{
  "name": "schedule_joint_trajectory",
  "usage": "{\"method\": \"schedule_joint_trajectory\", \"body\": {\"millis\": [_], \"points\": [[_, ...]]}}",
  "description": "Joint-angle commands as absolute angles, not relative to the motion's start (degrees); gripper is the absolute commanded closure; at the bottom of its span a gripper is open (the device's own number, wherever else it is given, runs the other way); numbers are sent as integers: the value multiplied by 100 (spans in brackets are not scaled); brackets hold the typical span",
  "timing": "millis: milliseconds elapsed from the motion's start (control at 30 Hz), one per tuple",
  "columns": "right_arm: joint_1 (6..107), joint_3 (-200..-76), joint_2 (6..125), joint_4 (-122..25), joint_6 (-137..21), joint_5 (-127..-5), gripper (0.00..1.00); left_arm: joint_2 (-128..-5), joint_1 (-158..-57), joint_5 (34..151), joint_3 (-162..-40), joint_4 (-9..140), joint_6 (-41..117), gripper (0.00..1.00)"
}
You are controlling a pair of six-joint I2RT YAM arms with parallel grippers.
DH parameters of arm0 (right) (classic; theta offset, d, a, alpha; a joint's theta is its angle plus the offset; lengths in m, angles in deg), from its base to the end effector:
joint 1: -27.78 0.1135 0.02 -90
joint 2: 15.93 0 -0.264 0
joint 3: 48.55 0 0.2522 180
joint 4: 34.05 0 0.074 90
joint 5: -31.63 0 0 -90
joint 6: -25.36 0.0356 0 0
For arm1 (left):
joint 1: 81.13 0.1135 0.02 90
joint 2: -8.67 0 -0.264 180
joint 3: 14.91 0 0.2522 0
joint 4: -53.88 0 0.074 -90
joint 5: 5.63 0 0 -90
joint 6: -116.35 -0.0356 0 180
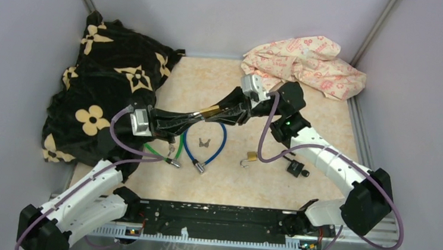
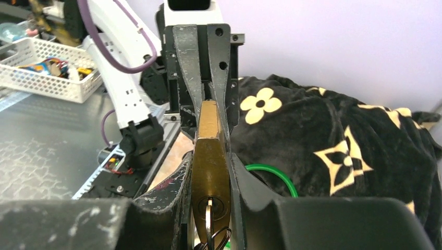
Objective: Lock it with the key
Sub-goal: Lock the lock.
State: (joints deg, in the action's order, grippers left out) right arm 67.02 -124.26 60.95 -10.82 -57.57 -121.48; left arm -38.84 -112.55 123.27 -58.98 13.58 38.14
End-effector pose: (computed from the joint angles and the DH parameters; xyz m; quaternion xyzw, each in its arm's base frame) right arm 0.2090 0.2117 0.3993 -0.5489 0.3373 0.5467 0.5348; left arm 0.1375 -0.1102 0.3540 0.3654 0.3648 -0.4490 0.7293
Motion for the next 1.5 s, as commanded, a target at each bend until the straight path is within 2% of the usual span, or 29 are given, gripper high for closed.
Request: {"method": "schedule_joint_trajectory", "body": {"millis": [0, 100, 300, 333, 367, 400, 467, 500, 633, 733, 833, 900, 967, 1233, 1367, 1467], "points": [[7473, -12563, 6884, -2240, -6383, -12379, 100, -4360, -11989, 14468, -6356, 1847, 3912, 100], [7471, -12784, 6807, -3109, -6981, -12208, 100, -4322, -11989, 14397, -6415, 2028, 3872, 100], [7314, -12582, 6326, -3330, -7046, -11755, 100, -3957, -11937, 13343, -6201, 2256, 3699, 100], [7195, -12456, 6176, -3304, -6957, -11703, 87, -3856, -11905, 13070, -6160, 2393, 3654, 100], [7062, -12341, 6017, -3268, -6844, -11718, 66, -3745, -11846, 12746, -6113, 2514, 3603, 100], [6891, -12239, 5867, -3254, -6712, -11761, 50, -3649, -11782, 12555, -6065, 2616, 3546, 100], [6555, -12047, 5569, -3330, -6522, -11773, 6, -3448, -11617, 12334, -5933, 2711, 3552, 100], [6391, -11977, 5434, -3452, -6510, -11786, 2, -3373, -11519, 12343, -5867, 2720, 3614, 100], [5888, -11919, 5065, -4268, -6669, -12055, 2, -3131, -11232, 12523, -5636, 2740, 3806, 100], [5755, -12024, 4926, -5007, -7014, -12087, 5, -3069, -11023, 12656, -5577, 2761, 3882, 100], [5748, -12311, 4921, -5726, -7532, -12119, 13, -3037, -10872, 12728, -5544, 2813, 3875, 100], [5748, -12461, 4988, -6020, -7682, -12083, 25, -3013, -10832, 12727, -5532, 2851, 3877, 100], [5748, -12529, 5075, -6047, -7680, -12020, 36, -3014, -10832, 12748, -5526, 2818, 3898, 100], [5788, -12586, 5175, -5315, -7445, -12074, 41, -3099, -10837, 12847, -5564, 2734, 4004, 100], [5799, -12772, 5357, -5466, -7579, -12261, 55, -3117, -10836, 12878, -5583, 2716, 4007, 100], [5829, -12840, 5458, -5520, -7644, -12290, 60, -3127, -10835, 12903, -5592, 2722, 4014, 100]]}}
